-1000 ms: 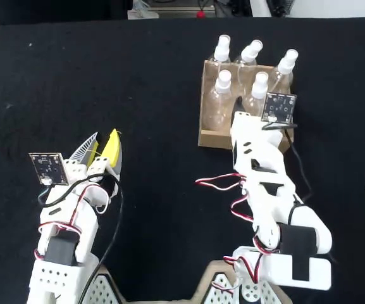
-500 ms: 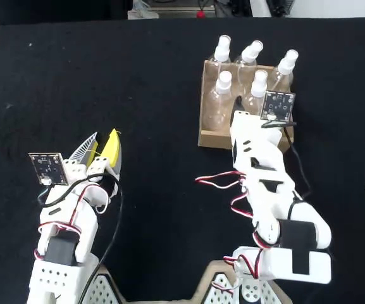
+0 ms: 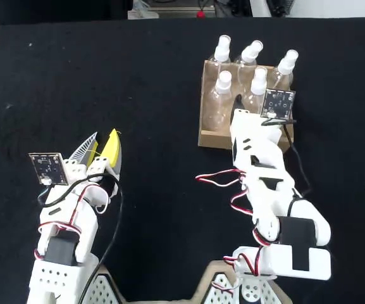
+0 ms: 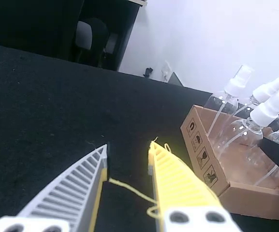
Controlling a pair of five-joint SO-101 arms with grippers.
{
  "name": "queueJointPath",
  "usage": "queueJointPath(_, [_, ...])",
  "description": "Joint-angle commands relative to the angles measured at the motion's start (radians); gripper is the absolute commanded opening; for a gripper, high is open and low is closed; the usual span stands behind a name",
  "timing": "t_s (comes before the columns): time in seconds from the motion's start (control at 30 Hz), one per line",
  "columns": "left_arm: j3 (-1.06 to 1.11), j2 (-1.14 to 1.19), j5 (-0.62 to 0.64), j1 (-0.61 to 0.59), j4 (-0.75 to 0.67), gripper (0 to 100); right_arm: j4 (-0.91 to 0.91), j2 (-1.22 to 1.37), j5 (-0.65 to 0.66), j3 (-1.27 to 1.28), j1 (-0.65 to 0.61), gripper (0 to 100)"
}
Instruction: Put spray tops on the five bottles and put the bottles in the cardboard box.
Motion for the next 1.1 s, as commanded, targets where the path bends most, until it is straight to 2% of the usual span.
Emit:
queueJointPath(0.0, [0.022, -0.002, -0.006, -0.007, 0.002, 14, 0.008, -0.004, -0.003, -0.028, -0.003, 10.5])
queueJointPath(0.93, [0.022, -0.002, -0.006, -0.007, 0.002, 14, 0.009, -0.004, -0.003, -0.033, -0.008, 10.8])
queueJointPath(1.07, [0.022, -0.002, -0.006, -0.007, 0.002, 14, 0.009, -0.004, -0.003, -0.03, -0.029, 18.5])
